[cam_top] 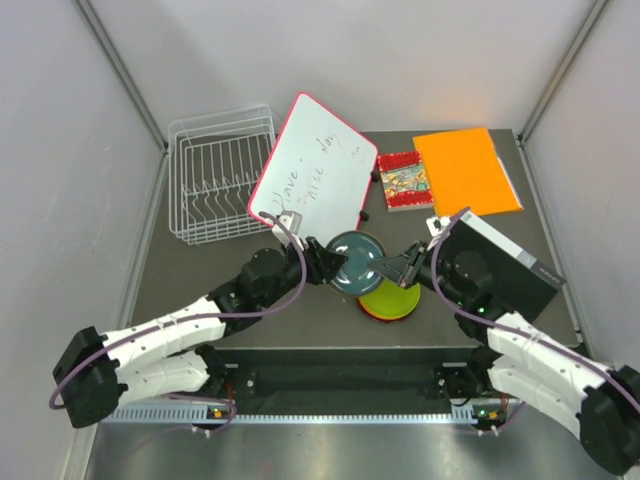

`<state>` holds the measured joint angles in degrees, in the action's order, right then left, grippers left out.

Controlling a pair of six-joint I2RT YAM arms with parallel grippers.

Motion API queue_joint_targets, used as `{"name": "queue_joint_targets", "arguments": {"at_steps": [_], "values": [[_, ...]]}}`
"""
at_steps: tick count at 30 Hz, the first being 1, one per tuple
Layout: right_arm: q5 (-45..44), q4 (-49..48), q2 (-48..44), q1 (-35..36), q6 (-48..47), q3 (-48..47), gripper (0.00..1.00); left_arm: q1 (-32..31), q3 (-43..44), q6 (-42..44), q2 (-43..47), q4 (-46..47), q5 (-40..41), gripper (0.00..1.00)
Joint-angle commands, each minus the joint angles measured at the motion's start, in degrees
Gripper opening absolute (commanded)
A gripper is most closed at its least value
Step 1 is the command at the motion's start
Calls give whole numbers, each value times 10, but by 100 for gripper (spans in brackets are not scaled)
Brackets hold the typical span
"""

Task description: Unload the plates from the dish rack

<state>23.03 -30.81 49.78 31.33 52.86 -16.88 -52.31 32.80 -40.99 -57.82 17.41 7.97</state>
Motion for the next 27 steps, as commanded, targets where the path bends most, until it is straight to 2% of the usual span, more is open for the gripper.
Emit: {"name": "queue_joint_targets", "arguments": {"at_steps": [1,4,5,6,10,14,18,27], "values": [[-88,189,-99,-1,-75,-24,0,-11,30,64,3,-10,58,58],[-106,303,-159,-50,-93,-39,0,-11,28,95,34,-53,108,73],[-107,331,-170,-64,-100,-44,0,-11,28,112,43,-66,123,90],[-107,352,-177,-88,-109,-46,0,-11,27,118,61,-78,137,99],[-105,423,-188,-128,-131,-41,0,-11,17,147,104,-123,200,99],[-119,432,-175,-137,-140,-34,0,-11,4,156,145,-163,263,99],[-117,412,-148,-138,-146,-28,0,-11,-10,159,190,-202,325,99],[-87,343,-82,-138,-140,-6,0,-11,-18,176,233,-242,406,99]]}}
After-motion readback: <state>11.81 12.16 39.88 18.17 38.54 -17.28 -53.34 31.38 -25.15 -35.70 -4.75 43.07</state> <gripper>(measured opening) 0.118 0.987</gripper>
